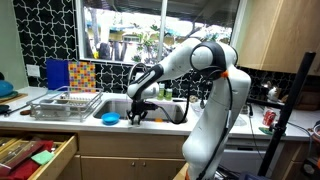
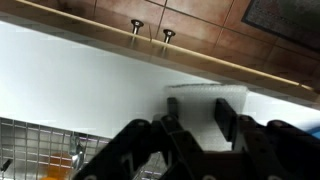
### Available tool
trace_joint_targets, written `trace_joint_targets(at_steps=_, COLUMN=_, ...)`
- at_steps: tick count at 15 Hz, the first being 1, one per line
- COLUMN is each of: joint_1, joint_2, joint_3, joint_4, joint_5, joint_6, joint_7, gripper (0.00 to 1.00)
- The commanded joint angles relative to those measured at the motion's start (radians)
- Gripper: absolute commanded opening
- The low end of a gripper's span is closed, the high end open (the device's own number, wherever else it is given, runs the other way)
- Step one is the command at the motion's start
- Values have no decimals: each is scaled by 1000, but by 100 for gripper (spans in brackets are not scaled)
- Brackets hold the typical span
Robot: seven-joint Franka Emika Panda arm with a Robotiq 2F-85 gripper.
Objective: Put the dish washing sponge in the soap bowl, draw some water in the bowl from the opened tap, place the bowl back at the edge of the sink then close the tap
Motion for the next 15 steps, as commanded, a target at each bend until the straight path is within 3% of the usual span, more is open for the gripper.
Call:
trace_joint_targets(at_steps=1, joint_1=18, joint_2=22, joint_3=-18, joint_4=8, joint_5=50, joint_6=-5, joint_7=-38, gripper=12)
trace_joint_targets(at_steps=3, joint_1=21, joint_2=23, joint_3=-21, joint_4=9, joint_5=67, joint_6=-12, joint_7=-52, gripper=0)
trace_joint_targets(at_steps=8, joint_1=27, joint_2=-18, joint_3=-26, joint_4=19, joint_5=103, joint_6=-64, joint_7=-96, gripper=1)
trace_joint_targets(at_steps=15, joint_1=25, joint_2=-158, joint_3=0, joint_4=104, joint_5=-77, joint_6=-385, joint_7=-154, gripper=1)
